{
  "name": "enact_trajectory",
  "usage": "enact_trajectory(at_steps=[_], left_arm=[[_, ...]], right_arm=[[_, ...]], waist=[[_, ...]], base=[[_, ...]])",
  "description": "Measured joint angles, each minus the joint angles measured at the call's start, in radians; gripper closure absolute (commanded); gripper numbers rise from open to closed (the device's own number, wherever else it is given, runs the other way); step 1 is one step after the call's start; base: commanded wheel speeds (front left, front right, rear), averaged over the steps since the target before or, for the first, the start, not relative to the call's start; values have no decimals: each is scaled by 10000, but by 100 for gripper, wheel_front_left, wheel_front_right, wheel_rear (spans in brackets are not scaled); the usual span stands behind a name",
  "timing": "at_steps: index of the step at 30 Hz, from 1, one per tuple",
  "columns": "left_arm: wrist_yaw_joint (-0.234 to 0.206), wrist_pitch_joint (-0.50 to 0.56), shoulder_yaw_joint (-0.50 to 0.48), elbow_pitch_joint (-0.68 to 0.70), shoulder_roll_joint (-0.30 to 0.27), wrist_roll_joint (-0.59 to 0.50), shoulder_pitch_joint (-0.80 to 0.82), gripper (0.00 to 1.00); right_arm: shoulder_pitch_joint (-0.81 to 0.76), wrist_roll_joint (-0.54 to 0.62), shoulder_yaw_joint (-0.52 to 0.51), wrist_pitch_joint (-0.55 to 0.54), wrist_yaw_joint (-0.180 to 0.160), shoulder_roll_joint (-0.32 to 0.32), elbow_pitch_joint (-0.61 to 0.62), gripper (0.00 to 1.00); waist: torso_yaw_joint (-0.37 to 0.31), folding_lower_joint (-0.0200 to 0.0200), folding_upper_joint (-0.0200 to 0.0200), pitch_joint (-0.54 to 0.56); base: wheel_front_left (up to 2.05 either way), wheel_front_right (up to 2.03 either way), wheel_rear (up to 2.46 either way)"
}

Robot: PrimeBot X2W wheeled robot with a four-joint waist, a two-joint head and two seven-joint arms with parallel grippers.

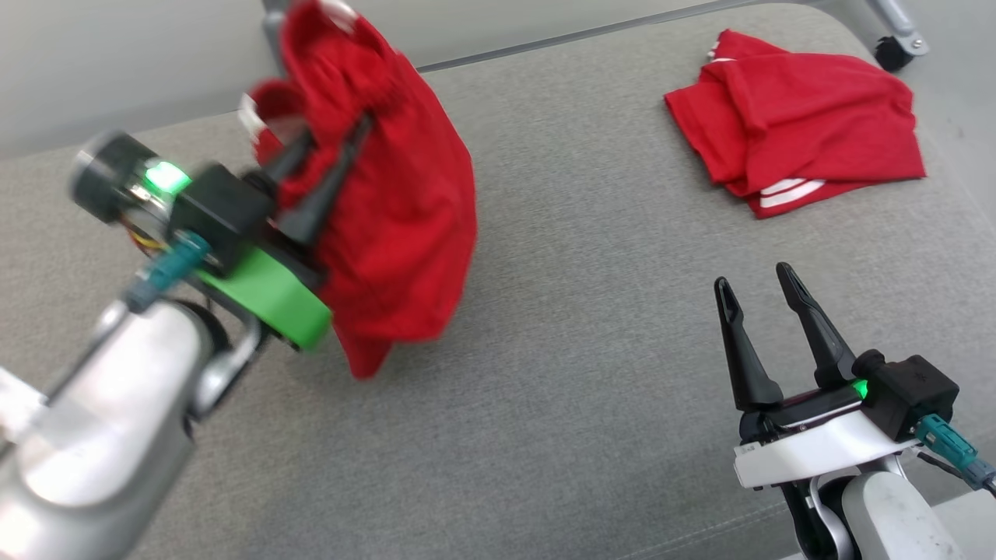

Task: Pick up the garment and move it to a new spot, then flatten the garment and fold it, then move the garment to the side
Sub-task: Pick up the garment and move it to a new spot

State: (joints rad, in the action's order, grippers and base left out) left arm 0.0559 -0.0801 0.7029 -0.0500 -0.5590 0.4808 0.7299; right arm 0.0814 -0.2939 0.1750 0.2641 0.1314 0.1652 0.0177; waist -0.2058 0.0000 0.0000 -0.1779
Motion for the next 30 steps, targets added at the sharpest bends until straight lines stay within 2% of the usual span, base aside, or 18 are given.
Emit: enact_trajectory(at_steps=[5,11,17,18,19,20,23,27,30], left_arm=[[-194,-349,966,-305,533,-621,-855,100],[-265,-1208,1973,-1965,1513,-1051,-1762,100],[33,-1622,2336,-3638,2355,-1049,-1839,100],[75,-1674,2397,-3825,2451,-1078,-1824,89],[86,-1695,2382,-3952,2552,-1083,-1825,50],[40,-1753,2301,-4050,2673,-1074,-1825,0],[-336,-1783,1852,-3971,3005,-963,-1873,0],[-920,-1822,683,-2943,3248,-539,-2694,0],[-1392,-1822,-228,-2096,3221,-456,-3571,0]], right_arm=[[-109,0,-59,-2,0,-77,63,0],[-90,4,-94,0,0,-119,105,0],[82,29,-10,0,0,-92,140,0],[91,42,13,0,0,-84,134,0],[102,54,21,-2,0,-82,125,0],[118,56,35,0,0,-82,117,0],[119,56,56,-2,0,-90,79,0],[27,58,238,-2,0,-113,-6,0],[-127,48,316,-2,0,-151,-50,0]], waist=[[-335,0,0,35],[-276,0,0,-343],[78,0,0,-732],[156,0,0,-779],[222,0,0,-810],[302,0,0,-837],[516,0,0,-849],[720,0,0,-622],[829,0,0,-334]], base=[[0,0,0],[0,0,0],[0,0,0],[0,0,0],[0,0,0],[0,0,0],[0,0,0],[0,0,0],[0,0,0]])
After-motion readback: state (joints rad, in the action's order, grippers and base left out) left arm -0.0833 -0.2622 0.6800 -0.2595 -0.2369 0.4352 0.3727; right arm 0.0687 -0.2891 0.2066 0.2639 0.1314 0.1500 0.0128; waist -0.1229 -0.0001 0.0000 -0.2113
